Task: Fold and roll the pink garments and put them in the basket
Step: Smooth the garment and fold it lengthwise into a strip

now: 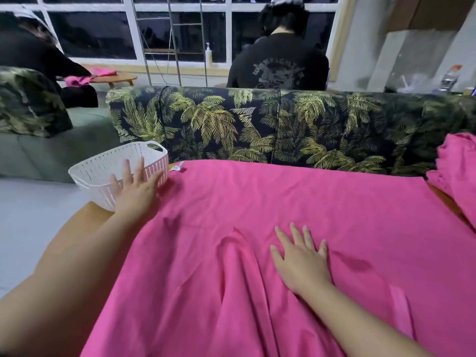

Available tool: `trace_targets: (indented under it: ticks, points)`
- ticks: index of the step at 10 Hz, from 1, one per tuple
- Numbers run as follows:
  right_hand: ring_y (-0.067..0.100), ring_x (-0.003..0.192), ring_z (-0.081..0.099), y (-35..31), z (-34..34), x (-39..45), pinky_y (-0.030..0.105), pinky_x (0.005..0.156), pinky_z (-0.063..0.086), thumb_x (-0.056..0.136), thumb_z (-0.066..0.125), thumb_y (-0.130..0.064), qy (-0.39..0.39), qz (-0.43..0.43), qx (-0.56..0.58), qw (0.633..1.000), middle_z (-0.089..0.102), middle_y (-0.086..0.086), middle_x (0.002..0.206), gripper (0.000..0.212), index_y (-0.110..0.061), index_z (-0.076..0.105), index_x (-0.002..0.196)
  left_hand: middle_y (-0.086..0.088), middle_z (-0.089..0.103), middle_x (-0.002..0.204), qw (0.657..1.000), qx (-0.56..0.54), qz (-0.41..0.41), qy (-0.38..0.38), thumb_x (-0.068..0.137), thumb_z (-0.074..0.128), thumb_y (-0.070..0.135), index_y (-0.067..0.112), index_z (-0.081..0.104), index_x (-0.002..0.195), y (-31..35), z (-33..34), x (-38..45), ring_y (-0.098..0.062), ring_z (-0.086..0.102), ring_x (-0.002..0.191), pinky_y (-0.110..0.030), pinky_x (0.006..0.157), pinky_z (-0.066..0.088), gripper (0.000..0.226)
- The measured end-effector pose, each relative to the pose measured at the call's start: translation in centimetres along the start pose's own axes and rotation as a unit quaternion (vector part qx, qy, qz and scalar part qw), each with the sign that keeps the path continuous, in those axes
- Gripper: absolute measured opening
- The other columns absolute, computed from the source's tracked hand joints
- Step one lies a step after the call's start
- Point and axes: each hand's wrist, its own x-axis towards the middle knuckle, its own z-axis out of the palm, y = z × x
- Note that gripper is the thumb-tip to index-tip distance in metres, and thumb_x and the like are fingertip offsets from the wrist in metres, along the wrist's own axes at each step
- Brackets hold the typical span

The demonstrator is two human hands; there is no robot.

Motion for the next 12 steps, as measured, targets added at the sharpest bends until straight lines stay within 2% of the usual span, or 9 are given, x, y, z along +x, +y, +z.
trace_targets:
  ticks: [1,2,7,10,12]
  points:
    - [0.021,0.149,-0.008,-0.1,-0.1,0.1,0.055,0.117,-0.001,0.099,0.019,-0.053,0.0,0.003,-0.01,1.0,-0.002,-0.004,0.162,0.057,-0.039,0.004,0.152,-0.006,-0.008,0.161,0.998,0.023,-0.035,-0.041,0.094,0.047,0.03,0.039,0.021,0.15,-1.1,0.3,0.9,-0.034,-0.009,0.147,-0.063,0.112,-0.002,0.062]
    - [0.021,0.149,-0.008,-0.2,-0.1,0.0,0.054,0.117,0.0,0.099,0.019,-0.053,-0.002,0.005,-0.012,1.0,-0.003,-0.004,0.162,0.057,-0.039,0.003,0.152,-0.008,-0.001,0.161,0.998,0.037,-0.03,-0.038,0.094,0.043,0.029,0.032,0.023,0.151,-1.8,1.0,0.8,-0.032,-0.004,0.147,-0.062,0.112,-0.003,0.06]
    - [0.02,0.149,-0.008,-0.3,-0.2,-0.3,0.052,0.118,0.003,0.099,0.018,-0.054,0.004,0.004,-0.021,1.0,-0.003,-0.005,0.162,0.057,-0.039,0.004,0.152,-0.004,-0.003,0.162,0.995,0.029,-0.082,-0.054,0.091,0.047,0.038,0.031,0.023,0.15,-1.5,0.7,1.6,-0.027,-0.009,0.147,-0.059,0.113,-0.005,0.064]
    - [0.02,0.148,-0.009,-0.2,-0.1,-0.2,0.052,0.118,0.001,0.099,0.017,-0.054,0.001,0.003,-0.022,1.0,-0.004,-0.005,0.162,0.057,-0.039,0.002,0.152,-0.006,-0.003,0.161,0.993,0.034,-0.091,-0.063,0.091,0.046,0.043,0.029,0.023,0.151,-1.2,0.8,2.2,-0.029,-0.01,0.147,-0.06,0.112,-0.004,0.065]
    - [0.02,0.148,-0.009,-0.1,-0.1,-0.1,0.052,0.118,0.0,0.099,0.018,-0.053,0.008,0.001,-0.01,1.0,-0.003,-0.004,0.162,0.057,-0.039,0.004,0.152,-0.008,-0.002,0.161,0.996,0.019,-0.072,-0.04,0.091,0.049,0.038,0.029,0.025,0.149,-1.0,0.9,1.9,-0.028,-0.011,0.147,-0.057,0.114,-0.005,0.064]
